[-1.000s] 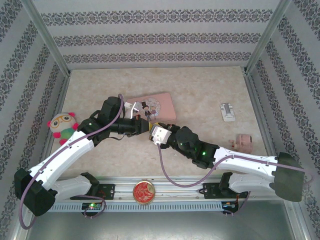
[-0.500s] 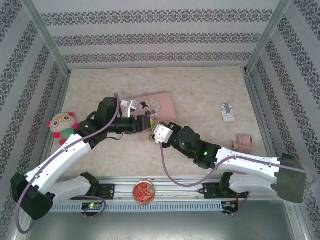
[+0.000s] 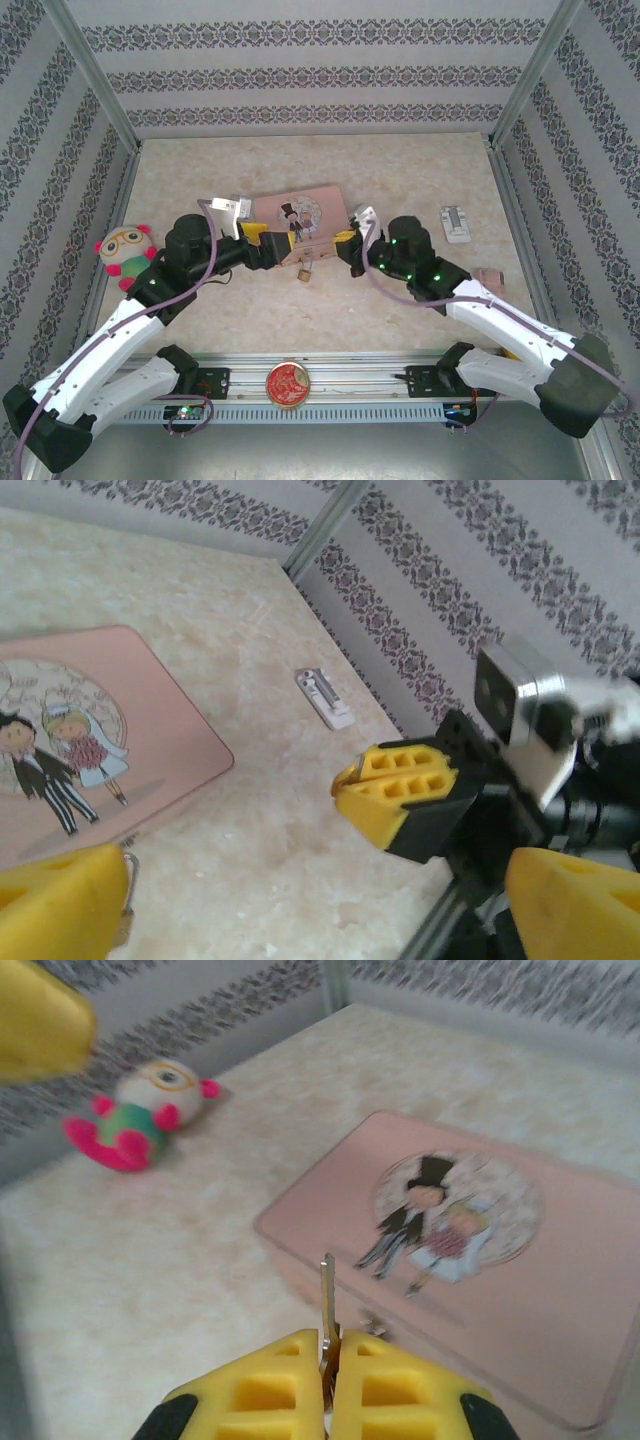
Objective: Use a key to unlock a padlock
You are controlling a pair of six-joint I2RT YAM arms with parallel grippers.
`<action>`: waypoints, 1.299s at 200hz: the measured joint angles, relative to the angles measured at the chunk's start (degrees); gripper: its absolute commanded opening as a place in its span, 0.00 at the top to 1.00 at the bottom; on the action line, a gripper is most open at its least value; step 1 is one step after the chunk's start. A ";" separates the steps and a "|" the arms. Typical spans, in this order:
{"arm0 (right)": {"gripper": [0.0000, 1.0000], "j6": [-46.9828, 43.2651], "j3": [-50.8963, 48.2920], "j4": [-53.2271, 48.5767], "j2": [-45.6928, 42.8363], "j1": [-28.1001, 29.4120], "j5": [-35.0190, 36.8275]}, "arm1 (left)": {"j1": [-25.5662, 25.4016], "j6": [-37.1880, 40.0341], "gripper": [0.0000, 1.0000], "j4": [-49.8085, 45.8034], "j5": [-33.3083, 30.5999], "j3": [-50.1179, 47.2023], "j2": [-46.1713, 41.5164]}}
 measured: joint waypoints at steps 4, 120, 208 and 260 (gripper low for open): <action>1.00 1.57 0.00 0.09 0.22 -1.31 -2.80 | 0.00 0.55 0.01 0.81 0.37 -0.48 0.15; 1.00 16.76 3.58 0.92 5.20 -3.85 -40.61 | 0.00 9.86 0.22 7.74 23.34 1.75 12.70; 1.00 17.09 4.66 1.60 7.13 -2.73 -43.36 | 0.00 9.20 0.47 8.22 33.44 2.84 14.36; 1.00 17.09 4.87 1.68 7.13 -2.73 -43.34 | 0.00 8.33 0.70 8.15 35.76 2.82 15.10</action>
